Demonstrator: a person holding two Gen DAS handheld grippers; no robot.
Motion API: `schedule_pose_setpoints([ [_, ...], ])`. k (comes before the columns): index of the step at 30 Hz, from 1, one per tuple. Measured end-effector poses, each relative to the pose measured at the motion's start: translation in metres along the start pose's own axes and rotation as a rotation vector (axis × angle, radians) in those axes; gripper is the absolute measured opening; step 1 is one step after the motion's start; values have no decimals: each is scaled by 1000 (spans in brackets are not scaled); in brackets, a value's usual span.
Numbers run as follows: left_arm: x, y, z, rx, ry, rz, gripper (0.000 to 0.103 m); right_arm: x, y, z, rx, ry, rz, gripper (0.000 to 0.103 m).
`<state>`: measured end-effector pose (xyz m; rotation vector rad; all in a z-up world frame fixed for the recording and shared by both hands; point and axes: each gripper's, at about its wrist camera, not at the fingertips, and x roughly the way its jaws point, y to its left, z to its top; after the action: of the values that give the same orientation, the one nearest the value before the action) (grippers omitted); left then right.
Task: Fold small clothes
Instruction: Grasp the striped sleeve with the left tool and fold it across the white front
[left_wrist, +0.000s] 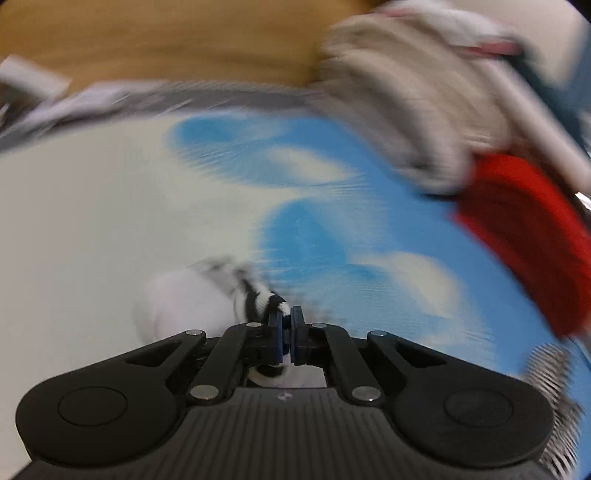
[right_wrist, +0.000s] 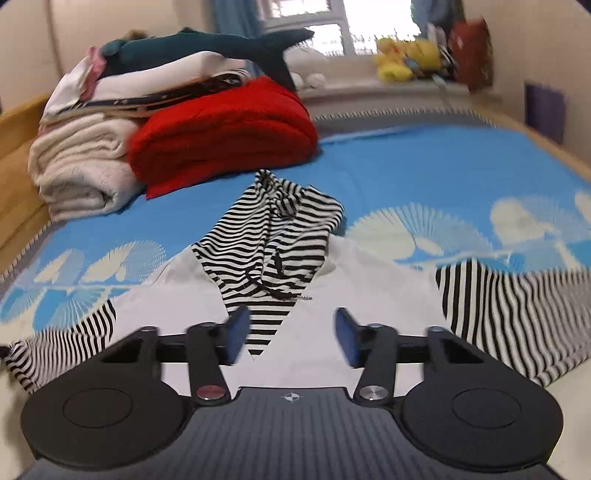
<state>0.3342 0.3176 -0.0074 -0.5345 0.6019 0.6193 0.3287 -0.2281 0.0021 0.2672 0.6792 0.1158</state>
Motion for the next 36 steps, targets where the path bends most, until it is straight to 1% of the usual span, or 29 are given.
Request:
schedule_pose_setpoints([
  [1,-13,-25,-7,49,-12,-65,3,2,-7,1,18,10,-2,42],
  [3,-44,-83,-32,173,-14,-226,3,8,-23,0,43,24,-28,42],
  [4,-56,-109,-48,227,3,-304,3,11,-31,0,62,32,-43,42],
  [6,-83,-156,-85,339,66,-485,3,18,-48,-1,115,45,-61,43],
  [7,-95,-176,-105,397,122,-586,4,21,-55,-3,137,54,-70,43],
  [8,-102,-193,-122,446,200,-677,6,25,-62,-4,167,69,-81,43],
  [9,-106,-206,-138,487,299,-756,14,28,-70,-4,204,81,-86,43],
  [10,-109,-214,-150,513,377,-815,25,30,-76,-6,234,87,-83,43],
  [11,-113,-217,-157,524,394,-832,29,34,-81,-7,263,94,-81,43],
  [12,-114,-216,-159,528,383,-819,34,38,-85,-8,288,107,-88,44],
  [14,-106,-208,-153,500,361,-746,35,46,-94,-10,354,133,-83,46],
  [16,-94,-199,-143,465,334,-650,35,54,-99,-13,394,155,-69,46],
  [18,-77,-189,-131,455,308,-539,35,64,-99,-18,415,192,-60,47],
  [20,-61,-182,-118,450,306,-409,35,74,-97,-23,429,228,-40,47],
  [21,-54,-177,-112,432,306,-356,35,78,-96,-26,438,242,-36,47],
  [22,-46,-170,-104,403,309,-318,35,84,-96,-29,448,257,-36,47],
  [24,-37,-157,-89,342,322,-270,35,94,-96,-35,480,286,-32,47],
  [27,-37,-142,-70,282,313,-246,35,111,-94,-41,514,315,-43,46],
  [28,-39,-138,-66,276,305,-243,35,115,-93,-43,521,322,-47,41],
  [29,-41,-136,-63,272,300,-244,35,118,-91,-44,525,320,-44,32],
  [30,-41,-135,-60,268,297,-247,35,121,-89,-44,517,316,-40,27],
  [32,-43,-136,-59,268,291,-249,35,127,-84,-43,483,302,-42,7],
  [33,-42,-136,-58,269,290,-246,35,128,-83,-43,469,295,-43,2],
  [34,-40,-135,-57,268,293,-243,35,129,-82,-43,459,286,-42,2],
  [35,-39,-136,-59,268,295,-244,35,126,-83,-41,464,255,-39,2],
  [36,-38,-136,-60,270,297,-246,35,118,-82,-38,472,200,-34,2],
])
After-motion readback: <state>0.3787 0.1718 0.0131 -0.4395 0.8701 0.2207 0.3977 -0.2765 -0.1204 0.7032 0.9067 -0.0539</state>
